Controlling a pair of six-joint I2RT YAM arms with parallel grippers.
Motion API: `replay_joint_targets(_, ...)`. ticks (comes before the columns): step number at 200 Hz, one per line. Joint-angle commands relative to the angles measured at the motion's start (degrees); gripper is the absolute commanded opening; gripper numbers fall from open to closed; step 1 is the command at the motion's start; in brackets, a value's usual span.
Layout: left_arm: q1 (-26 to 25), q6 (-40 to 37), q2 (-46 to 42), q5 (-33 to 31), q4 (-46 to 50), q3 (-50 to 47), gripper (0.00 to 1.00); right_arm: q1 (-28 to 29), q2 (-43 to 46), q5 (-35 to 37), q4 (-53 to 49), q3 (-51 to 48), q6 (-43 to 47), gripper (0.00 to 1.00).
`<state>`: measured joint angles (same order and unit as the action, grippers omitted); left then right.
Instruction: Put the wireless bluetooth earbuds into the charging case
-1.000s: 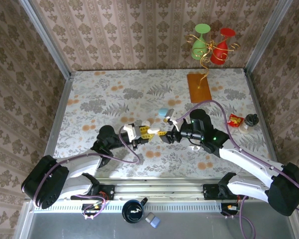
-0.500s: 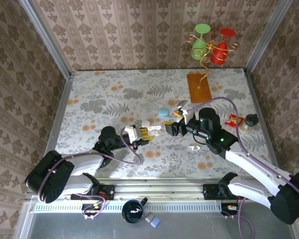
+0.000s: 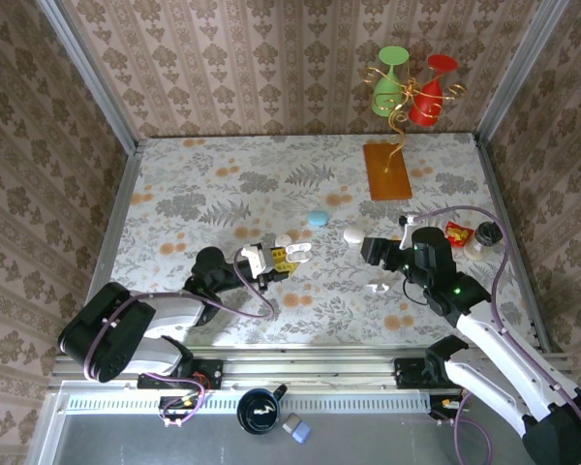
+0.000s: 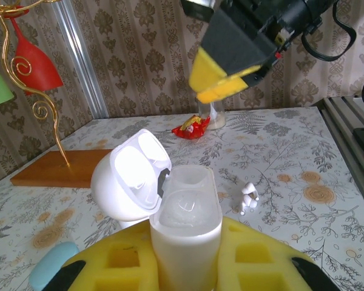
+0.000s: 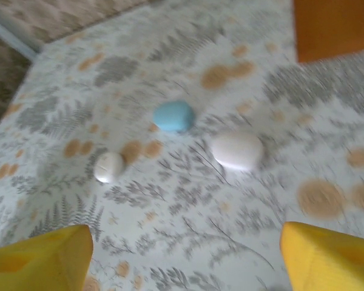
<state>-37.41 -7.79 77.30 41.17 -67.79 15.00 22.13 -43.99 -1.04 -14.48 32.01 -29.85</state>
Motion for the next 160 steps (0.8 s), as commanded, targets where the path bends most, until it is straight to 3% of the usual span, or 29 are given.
replay_joint_targets(1, 0.3, -2.0, 0.5, 0.6, -2.3, 0.5, 0.0, -0.9, -0.5, 3.9, -12.4, 0.2, -10.4, 0.73)
replay_joint_targets(22, 0.3, -3.8, 0.6, 0.1, -2.0, 0.9, 0.0, -1.8, -3.1, 4.4, -16.0, 0.3, -14.8, 0.62)
replay_joint_targets(48, 0.3, -5.9, 0.4, 1.4, 0.6, 1.8, 0.0, -2.1, -6.4, -0.3, -13.7, -1.7, -17.5, 0.48)
replay_joint_targets(74, 0.1, -7.0, 0.0, 2.3, 3.7, 2.5, 0.0, -2.1, -11.2, -4.1, -9.6, -3.4, -17.6, 0.46)
replay_joint_targets(160, -0.8, -7.8, 0.8, 2.4, 6.0, 3.4, 0.0, -2.8, -22.4, -5.9, -3.9, -3.2, -15.5, 0.38)
